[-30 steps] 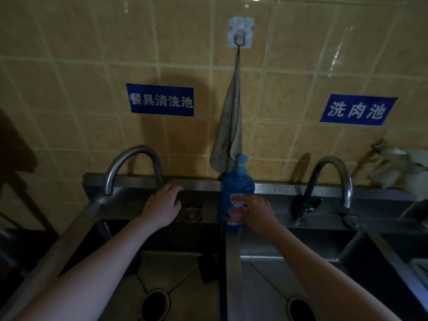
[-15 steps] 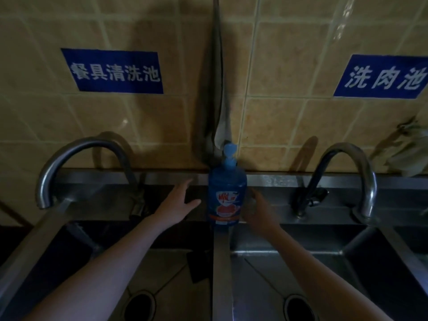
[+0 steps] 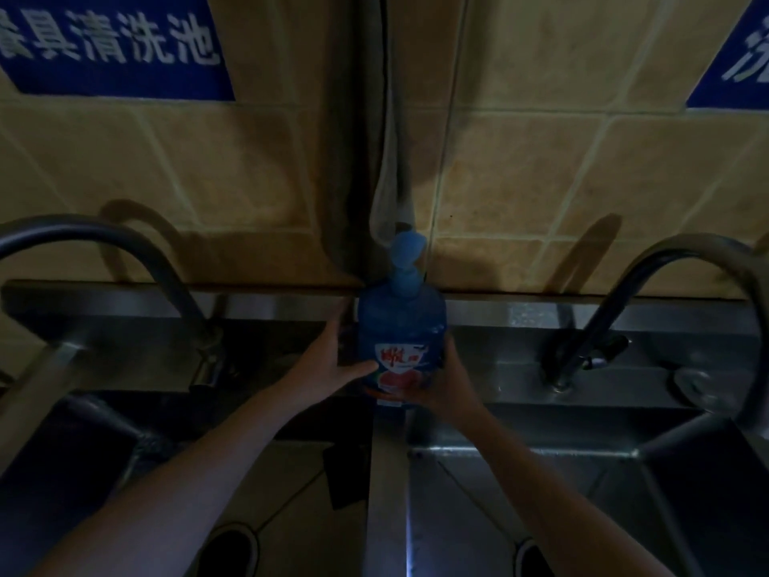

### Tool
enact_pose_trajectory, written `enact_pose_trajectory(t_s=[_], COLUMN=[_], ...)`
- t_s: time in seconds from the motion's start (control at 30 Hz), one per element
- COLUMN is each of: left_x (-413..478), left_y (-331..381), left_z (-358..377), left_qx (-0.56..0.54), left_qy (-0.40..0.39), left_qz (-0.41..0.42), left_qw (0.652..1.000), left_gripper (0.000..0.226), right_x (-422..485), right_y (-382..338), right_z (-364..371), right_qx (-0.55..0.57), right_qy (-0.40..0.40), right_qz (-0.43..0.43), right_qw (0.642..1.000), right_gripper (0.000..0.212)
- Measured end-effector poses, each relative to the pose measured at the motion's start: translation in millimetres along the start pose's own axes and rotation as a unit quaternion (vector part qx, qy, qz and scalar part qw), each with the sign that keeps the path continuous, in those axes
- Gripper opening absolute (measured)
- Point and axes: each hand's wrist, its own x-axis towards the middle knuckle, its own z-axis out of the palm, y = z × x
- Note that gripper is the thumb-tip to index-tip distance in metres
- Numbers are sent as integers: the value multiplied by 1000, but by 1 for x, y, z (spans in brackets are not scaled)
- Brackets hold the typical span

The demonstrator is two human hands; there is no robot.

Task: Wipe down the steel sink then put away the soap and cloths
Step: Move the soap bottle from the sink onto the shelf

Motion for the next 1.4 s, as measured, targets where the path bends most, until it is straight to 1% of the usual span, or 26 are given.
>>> enact_pose_trajectory(t_s=[0.1, 0.3, 0.43, 0.57, 0.9, 1.0, 1.2, 1.3, 1.4], left_x=[2, 12, 9, -1, -38, -57, -106, -132, -156], left_y=[-3, -3, 1, 11, 37, 48, 70, 81, 94], left_z=[1, 3, 0, -3, -21, -31, -61, -81, -103], left_qx=[7, 0, -2, 12, 23, 19, 30, 36, 50], left_qy=[-10, -46, -59, -61, -52, -39, 8, 28, 47], left_qz=[36, 43, 57, 68, 96, 103, 116, 107, 104], left_qw=[999, 998, 997, 996, 994, 994, 993, 993, 992], left_gripper=[100, 107, 96, 87, 93, 92, 93, 92, 92], right_x=[3, 10, 9, -3, -33, -46, -78, -90, -101], right_y=[4, 2, 0, 2, -33, -51, -103, -129, -156], right_z=[2, -3, -1, 1, 5, 8, 17, 28, 41], right_qx=[14, 35, 30, 27, 27, 22, -35, -62, -66], right_qy=[2, -27, -20, -12, -14, -37, -51, -60, -73], right_qz=[-12, -15, 0, 12, -24, -24, -84, -98, -106], right_qw=[1000, 999, 999, 999, 999, 999, 995, 991, 989], right_gripper=[110, 114, 111, 100, 94, 95, 112, 110, 105])
